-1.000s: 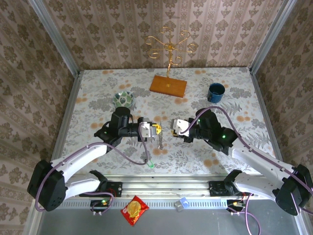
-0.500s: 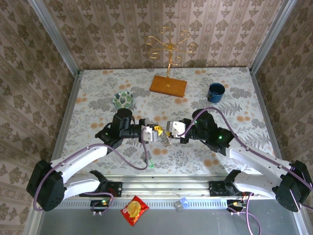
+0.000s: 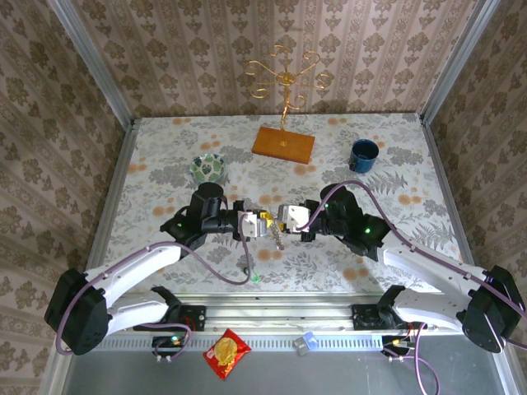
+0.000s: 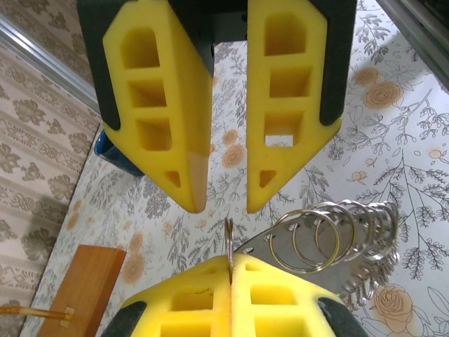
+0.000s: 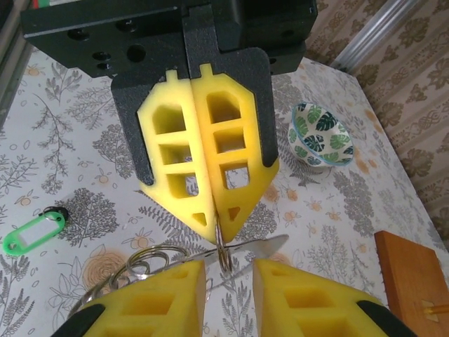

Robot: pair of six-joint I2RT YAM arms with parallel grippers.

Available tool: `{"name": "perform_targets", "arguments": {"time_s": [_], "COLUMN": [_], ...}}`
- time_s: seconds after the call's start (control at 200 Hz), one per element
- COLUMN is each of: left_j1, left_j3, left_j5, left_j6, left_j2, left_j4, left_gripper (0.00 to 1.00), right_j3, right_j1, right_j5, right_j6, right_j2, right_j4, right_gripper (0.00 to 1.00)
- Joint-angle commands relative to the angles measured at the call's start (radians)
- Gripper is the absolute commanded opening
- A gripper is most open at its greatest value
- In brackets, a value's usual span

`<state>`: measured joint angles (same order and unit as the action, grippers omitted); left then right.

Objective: Put the keys on the keyring

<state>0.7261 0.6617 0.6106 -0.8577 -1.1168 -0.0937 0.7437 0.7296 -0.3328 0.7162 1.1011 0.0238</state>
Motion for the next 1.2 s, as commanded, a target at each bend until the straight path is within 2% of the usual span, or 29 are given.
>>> {"name": "perform_targets", "arguments": {"time_s": [0.0,0.185,0.39,0.495,0.61,0.76,0.855,0.995,1.195], "left_j1": [0.009,0.007,0.007,0.005,0.006,0.010,0.031,0.073,0.068], "left_j3": [0.054,0.073,0.101,0.184,0.272,0.344,0.397,0.536,0.659], "left_j5": [-0.028,-0.064,-0.097,-0.193,-0.335,-0.448,-0.465,-0.513,-0.474], "left_j6": [0.064,0.102,0.166,0.332,0.593,0.857,1.016,1.188,1.426], "left_j2": [0.020,0.027,0.013,-0.017,-0.042,-0.046,-0.058,-0.113,-0.162], "left_j4": [0.039,0.103,0.129,0.202,0.277,0.372,0.427,0.589,0.709], "left_gripper": [0.00,0.00,0.00,0.00,0.00,0.00,0.00,0.00,0.00], "right_j3": [-0.028,-0.044,-0.039,-0.025,-0.042,-0.074,-0.085,-0.103,-0.133], "right_j1": [0.007,0.006,0.007,0.006,0.008,0.021,0.043,0.101,0.137], "right_j5": [0.072,0.106,0.044,-0.037,-0.105,-0.115,-0.109,-0.067,0.022], "right_j6": [0.020,0.027,-0.008,-0.097,-0.233,-0.402,-0.508,-0.554,-0.600], "right_j2": [-0.025,-0.065,-0.081,-0.091,-0.104,-0.087,-0.053,0.016,0.088], "right_j4": [-0.037,-0.015,0.031,0.039,-0.035,-0.148,-0.208,-0.303,-0.458], "right_gripper": [0.25,0.25,0.27,0.27,0.30,0.32,0.31,0.30,0.28]}}
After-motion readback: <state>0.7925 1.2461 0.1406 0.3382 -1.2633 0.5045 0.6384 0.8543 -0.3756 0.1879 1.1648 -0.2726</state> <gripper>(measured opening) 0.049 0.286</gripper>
